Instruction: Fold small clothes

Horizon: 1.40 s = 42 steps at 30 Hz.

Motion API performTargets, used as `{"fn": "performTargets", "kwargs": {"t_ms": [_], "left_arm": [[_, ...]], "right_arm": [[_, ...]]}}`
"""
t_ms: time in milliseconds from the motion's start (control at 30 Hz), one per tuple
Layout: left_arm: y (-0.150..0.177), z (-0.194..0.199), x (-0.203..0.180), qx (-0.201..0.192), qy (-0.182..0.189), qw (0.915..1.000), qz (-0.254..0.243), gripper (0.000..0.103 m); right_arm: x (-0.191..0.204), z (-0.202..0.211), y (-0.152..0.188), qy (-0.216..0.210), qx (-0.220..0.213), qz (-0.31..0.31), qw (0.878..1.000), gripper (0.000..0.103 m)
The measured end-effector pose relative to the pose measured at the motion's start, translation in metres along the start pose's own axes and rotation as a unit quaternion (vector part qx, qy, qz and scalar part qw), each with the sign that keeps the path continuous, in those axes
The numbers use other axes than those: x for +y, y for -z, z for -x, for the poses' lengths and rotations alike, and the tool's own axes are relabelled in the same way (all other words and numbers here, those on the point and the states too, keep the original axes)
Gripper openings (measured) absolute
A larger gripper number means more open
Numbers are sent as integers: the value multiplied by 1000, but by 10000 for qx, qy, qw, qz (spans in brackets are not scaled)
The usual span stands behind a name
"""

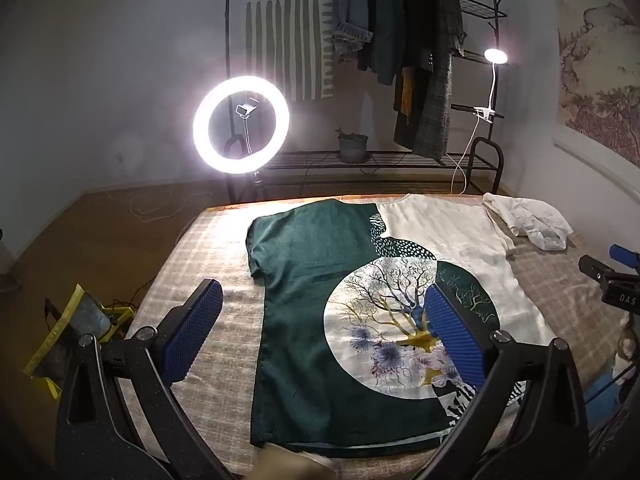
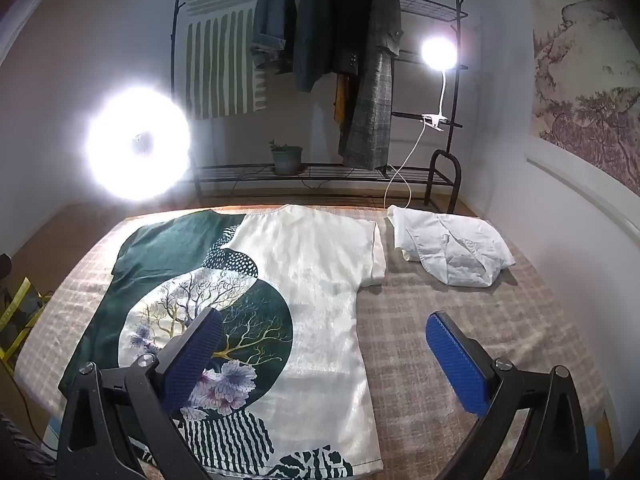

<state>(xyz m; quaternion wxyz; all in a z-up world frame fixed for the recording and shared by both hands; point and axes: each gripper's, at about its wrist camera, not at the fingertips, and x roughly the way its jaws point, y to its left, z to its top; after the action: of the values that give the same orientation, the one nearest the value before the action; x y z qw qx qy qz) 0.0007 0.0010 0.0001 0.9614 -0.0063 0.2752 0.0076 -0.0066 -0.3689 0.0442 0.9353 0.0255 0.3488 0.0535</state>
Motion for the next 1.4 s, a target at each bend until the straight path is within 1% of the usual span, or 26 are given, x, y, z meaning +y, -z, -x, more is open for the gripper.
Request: {"fn": "performTargets", "kwargs": {"t_ms": [33,67,500,667,1400], "left_arm": [[0,-1,1,-4,2,10000,-9,103],[1,2,-5,-78,-74,9998,-148,103],[4,-2,-2,-103,-71,9998,-124,103],[3,0,-1,-116,-68,9998,-121,103],[2,4,3,-137,-57,9998,-93,103]], "right_arm": [[0,0,0,-13,0,-18,10000,103],[0,0,0,-19,-2,-24,10000,103],[0,-3,0,26,-40,46,10000,103],[-1,3,-3,20,-37,31,10000,103],[1,1,-2,32,-42,67,10000,103]]}}
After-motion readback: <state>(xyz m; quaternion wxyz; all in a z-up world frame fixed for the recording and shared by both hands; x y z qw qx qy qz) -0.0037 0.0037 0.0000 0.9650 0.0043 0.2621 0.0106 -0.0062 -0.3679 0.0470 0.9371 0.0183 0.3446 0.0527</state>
